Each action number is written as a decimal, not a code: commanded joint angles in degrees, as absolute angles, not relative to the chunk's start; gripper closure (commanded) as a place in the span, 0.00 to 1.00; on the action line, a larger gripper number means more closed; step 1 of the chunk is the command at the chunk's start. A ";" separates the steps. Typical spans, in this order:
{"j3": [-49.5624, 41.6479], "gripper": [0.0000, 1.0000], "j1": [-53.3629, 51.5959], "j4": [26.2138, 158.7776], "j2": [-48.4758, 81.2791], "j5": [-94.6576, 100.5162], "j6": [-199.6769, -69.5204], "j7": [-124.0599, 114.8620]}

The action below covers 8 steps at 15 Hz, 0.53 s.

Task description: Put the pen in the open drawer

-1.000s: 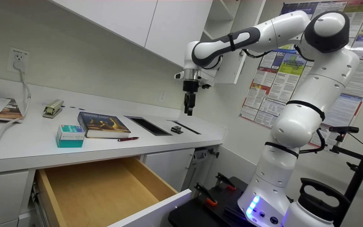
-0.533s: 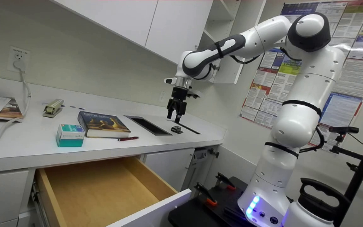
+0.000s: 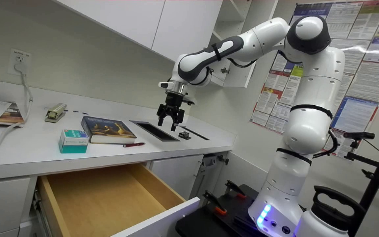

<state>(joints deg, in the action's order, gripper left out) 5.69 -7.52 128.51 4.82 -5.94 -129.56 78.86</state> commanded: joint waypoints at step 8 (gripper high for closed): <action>7.19 0.00 -4.85 126.73 12.42 -9.87 -144.71 88.73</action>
<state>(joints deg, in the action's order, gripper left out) 5.75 -6.89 128.37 8.17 -7.21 -138.90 84.50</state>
